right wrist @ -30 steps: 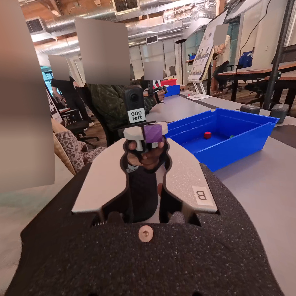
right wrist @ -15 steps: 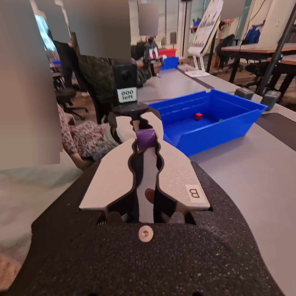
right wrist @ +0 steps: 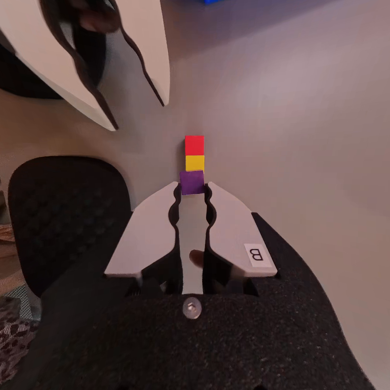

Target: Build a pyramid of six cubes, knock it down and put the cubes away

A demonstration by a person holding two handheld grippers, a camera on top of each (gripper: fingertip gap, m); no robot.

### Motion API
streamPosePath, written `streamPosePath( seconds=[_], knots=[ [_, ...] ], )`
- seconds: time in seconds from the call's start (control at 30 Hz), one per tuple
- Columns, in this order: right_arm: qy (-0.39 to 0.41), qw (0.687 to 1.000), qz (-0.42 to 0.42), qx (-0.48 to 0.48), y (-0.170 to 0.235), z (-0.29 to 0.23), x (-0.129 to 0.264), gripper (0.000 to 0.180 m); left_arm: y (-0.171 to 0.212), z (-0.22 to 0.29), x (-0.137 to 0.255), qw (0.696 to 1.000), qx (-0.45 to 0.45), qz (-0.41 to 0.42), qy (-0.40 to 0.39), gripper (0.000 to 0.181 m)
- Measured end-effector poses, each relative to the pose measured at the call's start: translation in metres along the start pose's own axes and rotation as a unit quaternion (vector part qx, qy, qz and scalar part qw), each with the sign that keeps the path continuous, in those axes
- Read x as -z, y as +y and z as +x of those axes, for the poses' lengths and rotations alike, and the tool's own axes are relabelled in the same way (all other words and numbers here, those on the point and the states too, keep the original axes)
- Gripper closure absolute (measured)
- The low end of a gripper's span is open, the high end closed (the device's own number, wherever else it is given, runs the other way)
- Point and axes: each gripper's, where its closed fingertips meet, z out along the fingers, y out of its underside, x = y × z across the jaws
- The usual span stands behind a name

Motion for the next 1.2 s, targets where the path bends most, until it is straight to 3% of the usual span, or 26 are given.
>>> streamPosePath(
  seconds=[0.4,1.2],
  knots=[
    [0.005,0.999,-0.019,-0.041,0.005,0.003,-0.015,0.159,0.009,0.006,-0.006,0.999,-0.022,-0.031,0.017,0.143],
    [0.012,0.997,-0.006,-0.078,0.004,0.003,-0.019,0.157,0.006,0.005,-0.003,1.000,-0.007,-0.019,0.019,0.143]
  ],
)
